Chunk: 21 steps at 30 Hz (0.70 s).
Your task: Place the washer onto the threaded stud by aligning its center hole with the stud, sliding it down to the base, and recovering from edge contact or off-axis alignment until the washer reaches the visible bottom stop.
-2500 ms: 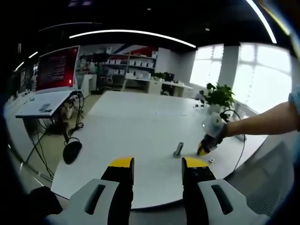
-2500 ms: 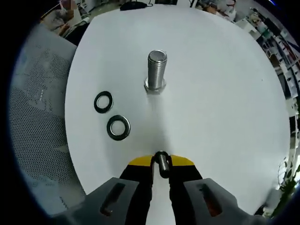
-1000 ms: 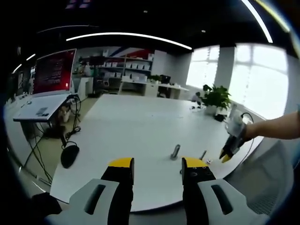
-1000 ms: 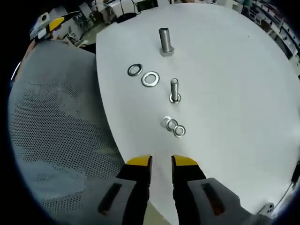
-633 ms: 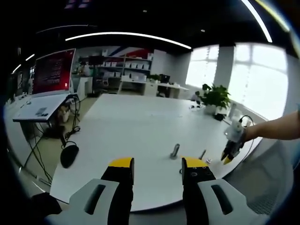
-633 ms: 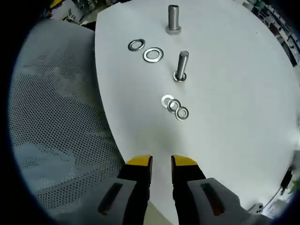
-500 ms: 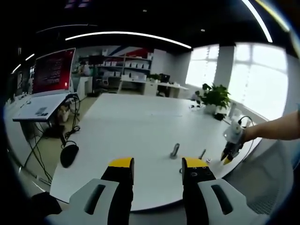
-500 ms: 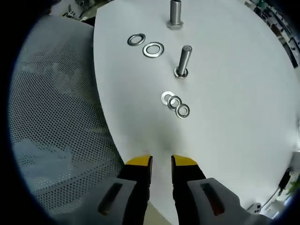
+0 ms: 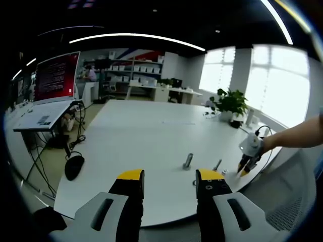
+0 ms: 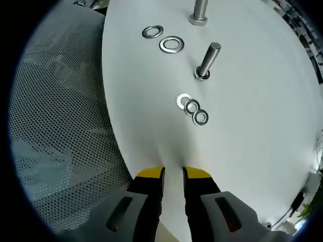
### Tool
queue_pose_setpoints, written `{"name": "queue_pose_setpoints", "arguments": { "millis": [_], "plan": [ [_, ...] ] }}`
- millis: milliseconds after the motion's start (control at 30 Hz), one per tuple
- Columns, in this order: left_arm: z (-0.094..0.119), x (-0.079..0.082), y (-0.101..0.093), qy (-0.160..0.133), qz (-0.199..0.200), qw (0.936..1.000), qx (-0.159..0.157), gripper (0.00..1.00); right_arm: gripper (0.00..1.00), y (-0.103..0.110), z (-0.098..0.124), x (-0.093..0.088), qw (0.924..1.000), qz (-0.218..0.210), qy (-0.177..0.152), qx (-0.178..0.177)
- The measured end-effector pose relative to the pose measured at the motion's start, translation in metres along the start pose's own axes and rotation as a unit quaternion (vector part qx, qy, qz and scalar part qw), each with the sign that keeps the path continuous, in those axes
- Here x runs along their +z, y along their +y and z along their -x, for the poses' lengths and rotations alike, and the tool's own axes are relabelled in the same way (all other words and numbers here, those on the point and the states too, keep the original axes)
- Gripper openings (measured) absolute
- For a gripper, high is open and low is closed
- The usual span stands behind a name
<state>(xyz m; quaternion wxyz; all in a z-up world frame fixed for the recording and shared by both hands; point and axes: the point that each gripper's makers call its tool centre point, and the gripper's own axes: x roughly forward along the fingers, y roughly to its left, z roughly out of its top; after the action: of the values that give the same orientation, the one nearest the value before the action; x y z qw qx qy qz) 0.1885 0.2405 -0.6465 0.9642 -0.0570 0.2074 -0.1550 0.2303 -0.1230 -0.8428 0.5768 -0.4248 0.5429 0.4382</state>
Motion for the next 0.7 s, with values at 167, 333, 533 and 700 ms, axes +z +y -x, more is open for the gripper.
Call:
{"name": "queue_pose_setpoints", "arguments": {
  "millis": [167, 333, 533, 700],
  "plan": [
    [0.0002, 0.0009, 0.0003, -0.003, 0.001, 1.0, 0.001, 0.39, 0.17, 0.0014, -0.0001, -0.0023, 0.9999, -0.013, 0.0, 0.009],
    [0.0002, 0.0011, -0.0001, -0.003, 0.001, 1.0, 0.0, 0.39, 0.17, 0.0015, -0.0011, -0.0024, 0.9995, 0.03, -0.005, 0.013],
    [0.0002, 0.0011, 0.0001, -0.002, 0.001, 1.0, 0.0, 0.39, 0.17, 0.0017, -0.0019, -0.0023, 0.9994, 0.032, -0.004, 0.011],
    [0.0003, 0.0013, 0.0, -0.003, 0.001, 1.0, 0.0, 0.39, 0.17, 0.0006, -0.0017, -0.0028, 0.9996, 0.021, -0.013, 0.014]
  ]
}}
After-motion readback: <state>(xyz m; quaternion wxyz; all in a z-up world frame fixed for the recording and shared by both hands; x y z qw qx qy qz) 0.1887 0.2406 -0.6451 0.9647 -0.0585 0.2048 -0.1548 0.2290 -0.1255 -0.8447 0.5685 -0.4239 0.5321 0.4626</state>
